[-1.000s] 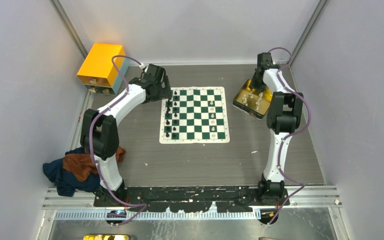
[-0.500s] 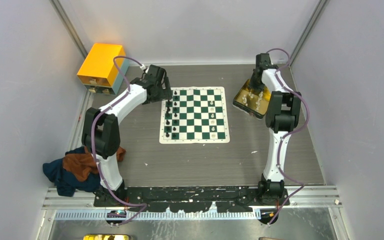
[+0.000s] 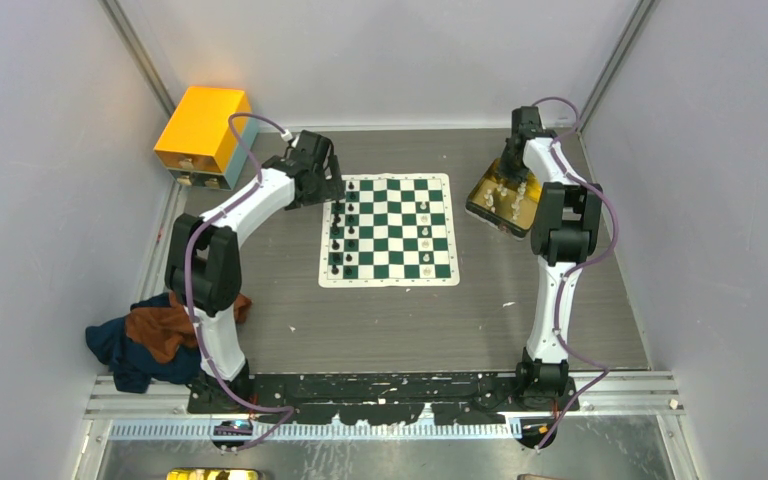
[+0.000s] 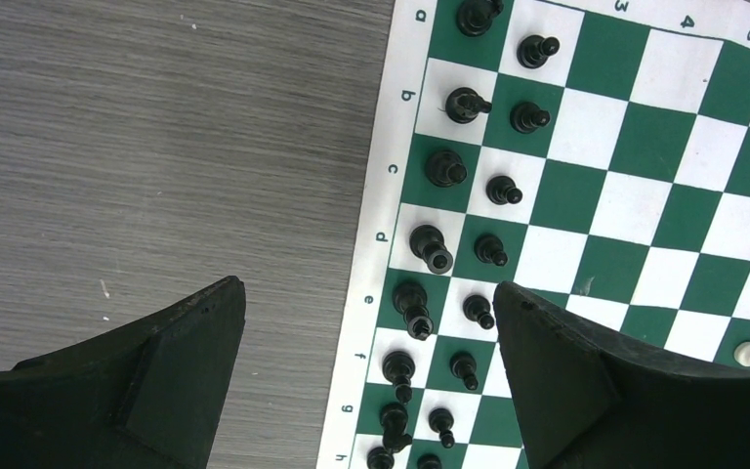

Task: Set up the chess pieces on the board
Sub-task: Pick up the chess piece from the storage box.

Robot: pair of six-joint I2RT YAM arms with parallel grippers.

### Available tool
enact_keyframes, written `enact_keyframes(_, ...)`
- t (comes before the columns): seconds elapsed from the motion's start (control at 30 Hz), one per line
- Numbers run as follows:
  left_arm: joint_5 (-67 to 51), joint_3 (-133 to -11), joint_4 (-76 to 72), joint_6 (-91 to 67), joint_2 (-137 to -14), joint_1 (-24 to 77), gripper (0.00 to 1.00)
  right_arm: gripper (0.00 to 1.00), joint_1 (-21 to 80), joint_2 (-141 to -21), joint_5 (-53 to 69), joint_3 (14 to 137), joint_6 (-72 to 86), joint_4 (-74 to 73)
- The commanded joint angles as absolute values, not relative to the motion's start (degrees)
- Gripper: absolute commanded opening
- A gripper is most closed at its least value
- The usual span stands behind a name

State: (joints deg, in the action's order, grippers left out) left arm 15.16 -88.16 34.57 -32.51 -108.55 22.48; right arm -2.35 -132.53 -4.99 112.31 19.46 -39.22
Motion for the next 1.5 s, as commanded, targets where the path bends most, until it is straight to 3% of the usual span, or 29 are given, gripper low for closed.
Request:
enact_keyframes(0.0, 15.38, -90.53, 33.18, -32.17, -108.71, 22.24, 0.98, 0.3, -2.15, -132.44, -4.26, 114.98, 19.69, -39.81)
enact_keyframes(0.43, 15.29, -90.53, 33.04, -32.27, -108.9, 22.19, 0.98, 0.28, -2.11, -132.52, -4.04, 114.87, 19.69, -40.06)
enact_keyframes(1.0, 15.38, -90.83, 33.07, -32.15, -109.2, 22.24, 0.98, 0.13, -2.11, -132.75, -4.09, 116.23, 19.66, -40.69)
enact_keyframes(1.47, 15.12, -90.55, 33.18, -31.74, -108.65, 22.15, 0.98, 0.1, -0.38, -128.3, -5.13, 119.02, 18.56, -42.36)
